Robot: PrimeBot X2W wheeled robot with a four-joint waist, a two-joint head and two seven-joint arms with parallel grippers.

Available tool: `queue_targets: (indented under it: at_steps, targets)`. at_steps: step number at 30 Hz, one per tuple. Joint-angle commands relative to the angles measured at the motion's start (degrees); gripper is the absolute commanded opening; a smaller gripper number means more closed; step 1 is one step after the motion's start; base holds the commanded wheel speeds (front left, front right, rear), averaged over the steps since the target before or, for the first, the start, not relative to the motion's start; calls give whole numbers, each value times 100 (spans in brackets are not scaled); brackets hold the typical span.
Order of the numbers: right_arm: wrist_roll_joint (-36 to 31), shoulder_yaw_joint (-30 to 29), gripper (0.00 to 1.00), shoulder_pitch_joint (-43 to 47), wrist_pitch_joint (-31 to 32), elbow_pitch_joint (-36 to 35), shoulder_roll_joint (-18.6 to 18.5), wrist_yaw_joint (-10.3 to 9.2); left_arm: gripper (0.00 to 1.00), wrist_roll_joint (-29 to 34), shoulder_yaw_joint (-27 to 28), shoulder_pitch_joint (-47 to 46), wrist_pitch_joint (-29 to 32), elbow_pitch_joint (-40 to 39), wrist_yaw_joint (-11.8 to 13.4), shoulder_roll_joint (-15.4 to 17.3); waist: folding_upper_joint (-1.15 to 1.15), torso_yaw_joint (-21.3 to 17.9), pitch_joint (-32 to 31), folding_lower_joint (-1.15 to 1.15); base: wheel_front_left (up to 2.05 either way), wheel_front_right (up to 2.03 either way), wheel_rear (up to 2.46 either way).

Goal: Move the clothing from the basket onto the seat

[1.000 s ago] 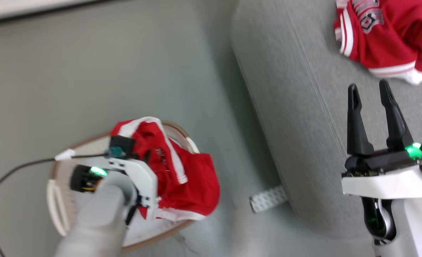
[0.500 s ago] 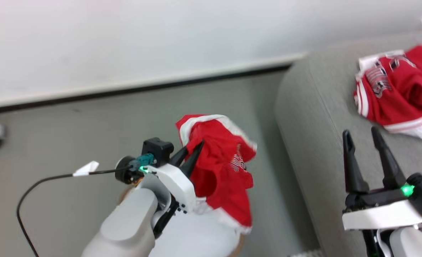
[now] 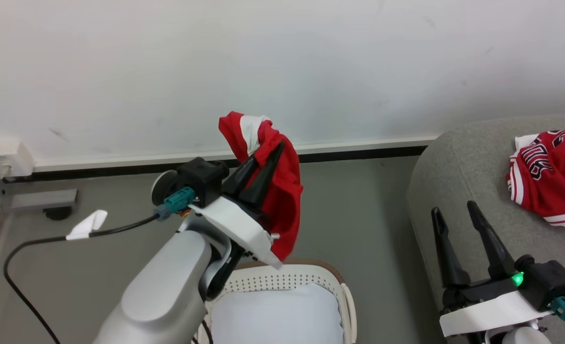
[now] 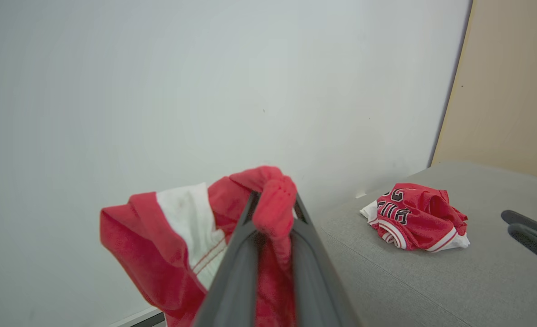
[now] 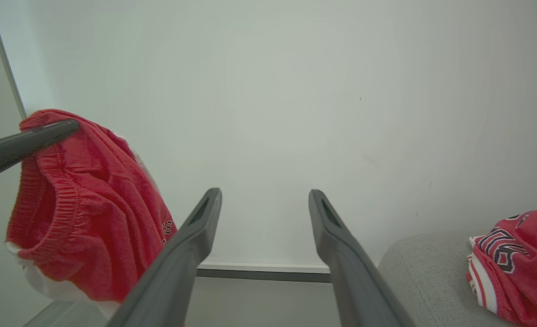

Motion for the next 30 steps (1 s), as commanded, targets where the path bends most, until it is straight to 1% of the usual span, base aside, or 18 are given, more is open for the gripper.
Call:
queue_targets:
  at_steps: [1,8,17,21,24,30]
  targets:
    - [57,44,100,89,0,26,-23,-13,0,28,23,49,-3,-125,53,41,0,44,-74,2,0,0,0]
    - [116,227,100,105,0,52,-12,-13,0,74,9,82,145,-800,232,131,0,73,-125,2,0,0,0]
    - [144,452,100,0,0,133,-95,-13,0,-13,-15,197,262,-1175,343,161,0,-3,-88,2,0,0,0]
    - [150,810,100,-129,0,229,-221,-13,0,-8,-42,224,278,-1281,389,178,0,-20,-64,2,0,0,0]
    - [176,1057,100,-221,0,330,-313,-13,0,-4,-70,239,289,-1326,380,174,0,-8,-32,2,0,0,0]
    - [164,1801,100,-649,1,839,-575,-13,0,-17,-217,283,303,-1429,358,60,0,153,61,2,0,0,0]
